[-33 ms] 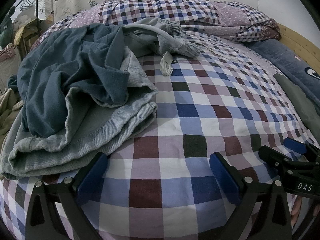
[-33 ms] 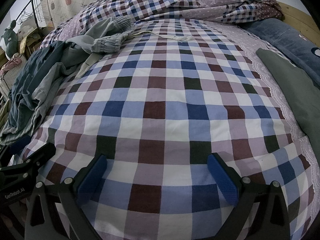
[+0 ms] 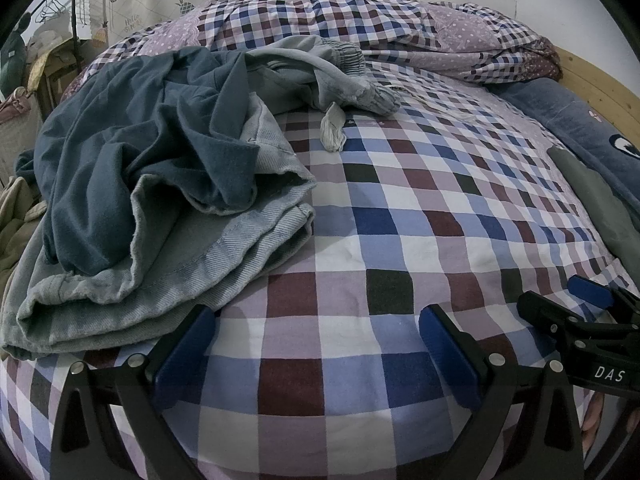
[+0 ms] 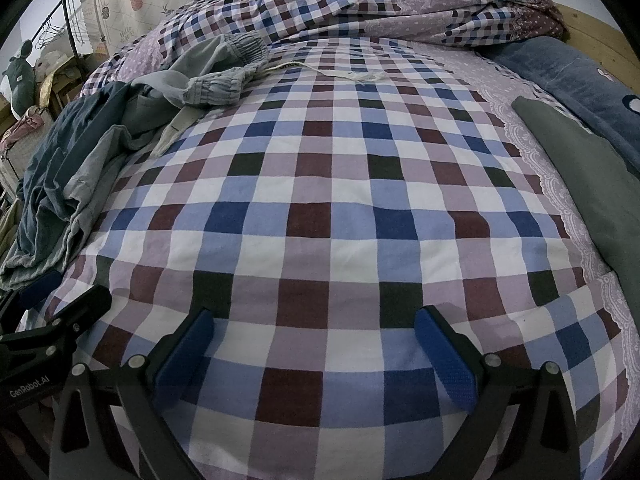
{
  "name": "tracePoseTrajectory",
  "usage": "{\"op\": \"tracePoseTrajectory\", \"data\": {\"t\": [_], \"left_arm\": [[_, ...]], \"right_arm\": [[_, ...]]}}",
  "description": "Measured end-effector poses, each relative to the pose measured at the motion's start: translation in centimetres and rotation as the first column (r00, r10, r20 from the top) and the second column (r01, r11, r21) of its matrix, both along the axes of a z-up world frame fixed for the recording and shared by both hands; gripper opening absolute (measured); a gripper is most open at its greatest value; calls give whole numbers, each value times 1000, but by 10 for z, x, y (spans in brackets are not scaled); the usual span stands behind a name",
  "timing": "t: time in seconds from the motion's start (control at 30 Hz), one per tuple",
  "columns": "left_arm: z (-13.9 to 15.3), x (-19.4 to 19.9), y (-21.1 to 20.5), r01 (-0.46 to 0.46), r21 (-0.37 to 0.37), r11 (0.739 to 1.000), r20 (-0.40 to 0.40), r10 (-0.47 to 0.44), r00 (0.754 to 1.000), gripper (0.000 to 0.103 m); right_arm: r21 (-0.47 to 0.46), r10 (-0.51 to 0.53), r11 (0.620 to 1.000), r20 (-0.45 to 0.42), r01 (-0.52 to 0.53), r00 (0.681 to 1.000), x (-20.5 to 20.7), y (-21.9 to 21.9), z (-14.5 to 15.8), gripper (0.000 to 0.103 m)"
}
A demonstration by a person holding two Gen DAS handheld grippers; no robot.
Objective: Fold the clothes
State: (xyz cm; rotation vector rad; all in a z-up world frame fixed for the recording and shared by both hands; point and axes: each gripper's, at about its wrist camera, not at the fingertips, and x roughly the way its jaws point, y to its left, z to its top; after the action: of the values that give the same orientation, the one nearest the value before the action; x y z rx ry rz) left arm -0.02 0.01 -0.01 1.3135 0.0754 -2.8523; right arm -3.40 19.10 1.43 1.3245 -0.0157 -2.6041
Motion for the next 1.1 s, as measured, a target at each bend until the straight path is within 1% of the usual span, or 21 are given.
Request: {"op": "tracePoseTrajectory", "data": {"t": [0.23,0.47,0.6,1.1], "left_arm": [[-2,-1,1,-1,-2,1000,4,1,1000,103],[-4,-5,2,-17,-22,1000,6,17,1000,103],[-1,-1,1,-18,-27,999,7,18,1000,103],[-2,-3,1,-20,-30,999,11,20,1000,103]], "right_arm": [[1,0,1000,0,0,1000,0,0,0,103],[2,0,1000,1,0,1000,0,0,0,103],[3,0,1000,1,0,1000,0,0,-1,103],[3,0,1000,3,0,1000,0,-1,0,103]]}}
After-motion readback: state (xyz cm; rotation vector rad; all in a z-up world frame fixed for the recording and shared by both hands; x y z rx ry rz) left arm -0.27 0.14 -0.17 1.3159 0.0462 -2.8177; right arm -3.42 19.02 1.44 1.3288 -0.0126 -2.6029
